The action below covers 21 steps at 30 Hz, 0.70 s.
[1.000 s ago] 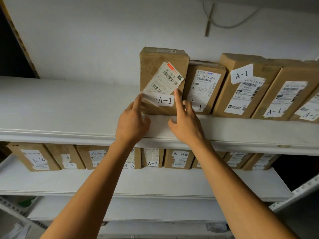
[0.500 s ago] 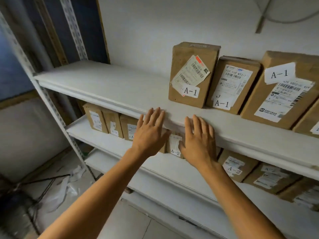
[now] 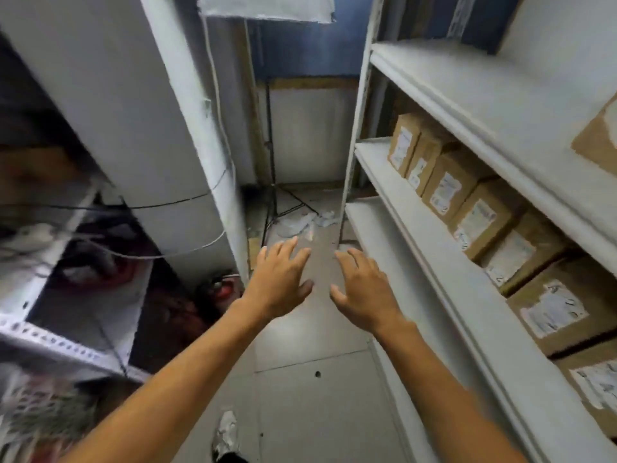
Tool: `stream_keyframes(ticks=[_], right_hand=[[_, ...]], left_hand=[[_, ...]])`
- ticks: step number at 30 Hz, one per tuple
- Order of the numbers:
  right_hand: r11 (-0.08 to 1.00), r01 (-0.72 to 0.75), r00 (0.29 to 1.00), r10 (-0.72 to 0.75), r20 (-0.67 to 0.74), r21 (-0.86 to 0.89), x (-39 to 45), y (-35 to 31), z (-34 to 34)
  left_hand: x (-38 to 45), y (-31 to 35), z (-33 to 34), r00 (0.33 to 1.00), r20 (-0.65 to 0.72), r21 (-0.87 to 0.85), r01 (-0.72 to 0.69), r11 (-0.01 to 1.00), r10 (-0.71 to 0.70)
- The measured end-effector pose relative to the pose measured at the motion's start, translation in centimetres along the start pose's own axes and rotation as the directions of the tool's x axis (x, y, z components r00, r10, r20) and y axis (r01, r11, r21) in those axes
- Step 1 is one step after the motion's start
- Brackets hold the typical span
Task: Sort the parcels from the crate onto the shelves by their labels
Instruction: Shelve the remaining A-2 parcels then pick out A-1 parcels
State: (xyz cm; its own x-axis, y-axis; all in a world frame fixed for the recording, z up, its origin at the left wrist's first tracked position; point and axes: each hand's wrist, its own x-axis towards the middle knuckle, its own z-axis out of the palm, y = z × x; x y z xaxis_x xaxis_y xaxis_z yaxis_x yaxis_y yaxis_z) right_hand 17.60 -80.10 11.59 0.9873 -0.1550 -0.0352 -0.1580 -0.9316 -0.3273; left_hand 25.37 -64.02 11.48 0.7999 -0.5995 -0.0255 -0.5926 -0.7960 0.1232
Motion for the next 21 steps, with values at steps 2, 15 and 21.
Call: stream_keyframes(ticks=[2,15,21], right_hand=[[0.992,0.127,0.991,-0.126,0.046,-0.008,-0.2,-4.8,2.1],[0.557,0.826,0.513,-0.804,0.299,0.08,-13.5,-36.0,13.0],[0.431,0.893,0.357,-0.853,0.379,0.128,-16.0,-43.7,16.8]], left_hand=[[-5.2,-3.7,-0.1,0.99,-0.009,0.014,0.141,0.99,-0.141],[-42.8,-18.3,0.6,0.489,-0.04,-0.181,0.854,0.488,-0.871],[-50.8,-22.1,1.5,0.312,0.039,-0.113,0.945,0.306,-0.949]])
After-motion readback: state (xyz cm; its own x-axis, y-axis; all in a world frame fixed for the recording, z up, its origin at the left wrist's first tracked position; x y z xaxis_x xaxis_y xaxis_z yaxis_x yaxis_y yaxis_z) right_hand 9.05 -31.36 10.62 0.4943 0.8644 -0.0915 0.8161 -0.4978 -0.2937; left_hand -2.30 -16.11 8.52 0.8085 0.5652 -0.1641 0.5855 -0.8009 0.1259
